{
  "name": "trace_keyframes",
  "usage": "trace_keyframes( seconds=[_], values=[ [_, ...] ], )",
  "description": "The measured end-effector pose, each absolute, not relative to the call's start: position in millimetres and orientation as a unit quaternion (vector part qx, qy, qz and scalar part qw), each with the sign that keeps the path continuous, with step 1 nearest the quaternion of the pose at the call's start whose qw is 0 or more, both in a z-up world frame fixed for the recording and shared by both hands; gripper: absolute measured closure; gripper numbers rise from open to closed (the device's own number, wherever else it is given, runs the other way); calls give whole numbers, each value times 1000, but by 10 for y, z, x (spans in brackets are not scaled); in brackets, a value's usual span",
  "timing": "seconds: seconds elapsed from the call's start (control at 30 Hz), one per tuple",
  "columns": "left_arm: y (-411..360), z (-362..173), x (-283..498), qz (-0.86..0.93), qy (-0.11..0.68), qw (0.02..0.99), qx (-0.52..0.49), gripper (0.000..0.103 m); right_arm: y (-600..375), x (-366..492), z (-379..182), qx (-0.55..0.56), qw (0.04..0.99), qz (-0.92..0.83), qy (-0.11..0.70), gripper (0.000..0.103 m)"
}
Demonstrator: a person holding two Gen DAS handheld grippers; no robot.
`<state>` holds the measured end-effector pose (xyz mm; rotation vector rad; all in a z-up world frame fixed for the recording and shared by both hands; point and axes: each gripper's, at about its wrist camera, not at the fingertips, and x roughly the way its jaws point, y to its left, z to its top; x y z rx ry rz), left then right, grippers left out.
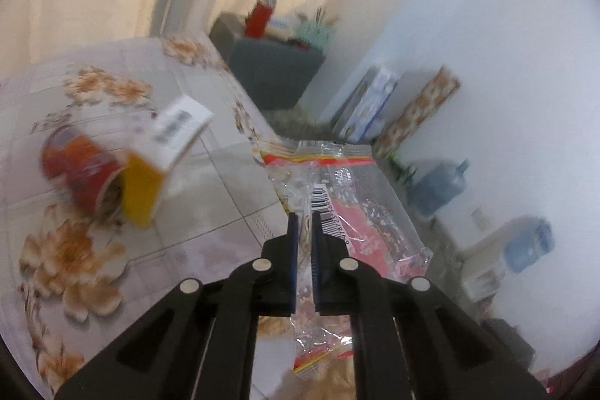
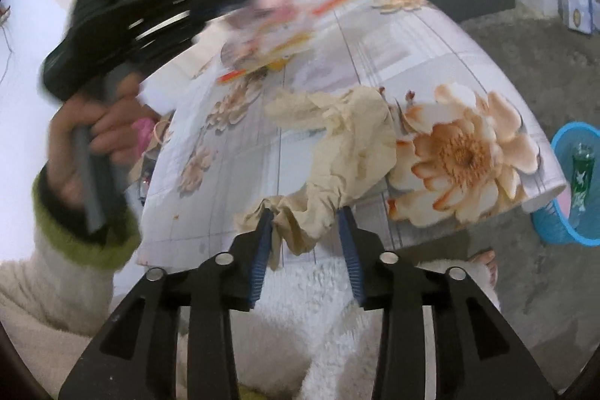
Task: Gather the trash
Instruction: 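Lift the tan paper and plastic bag and carry them toward the wastebasket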
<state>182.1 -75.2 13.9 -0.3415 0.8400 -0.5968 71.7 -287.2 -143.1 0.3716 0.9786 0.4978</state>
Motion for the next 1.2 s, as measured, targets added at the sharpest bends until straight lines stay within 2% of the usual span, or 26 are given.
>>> trace_keyframes(
  seconds=[0.13,0.2,0.47,0.67,0.77,1.0,1.1,1.2],
  values=[
    [-428,267,1555,-282,373,864,-186,98,-2713,813,-1278,139,852,230,449,58],
    [-277,291,1424,-276,362,869,-194,98,-2710,868,-1218,135,856,236,440,47],
    [284,45,1084,-244,372,860,-249,98,-2497,1224,-1112,60,882,220,411,26],
    [697,-133,887,-199,379,863,-270,98,-2505,1407,-1212,89,870,181,450,24],
    [837,-188,810,-186,382,863,-273,98,-2558,1317,-1146,129,867,183,445,14],
    [973,-297,731,-175,385,859,-288,98,-3007,1554,-1341,293,792,94,528,14],
    [958,-309,750,-176,386,858,-289,98,-3049,1638,-1381,324,775,75,537,14],
    [939,-334,769,-176,388,856,-293,98,-2914,1752,-1425,303,779,54,546,14]
  ],
)
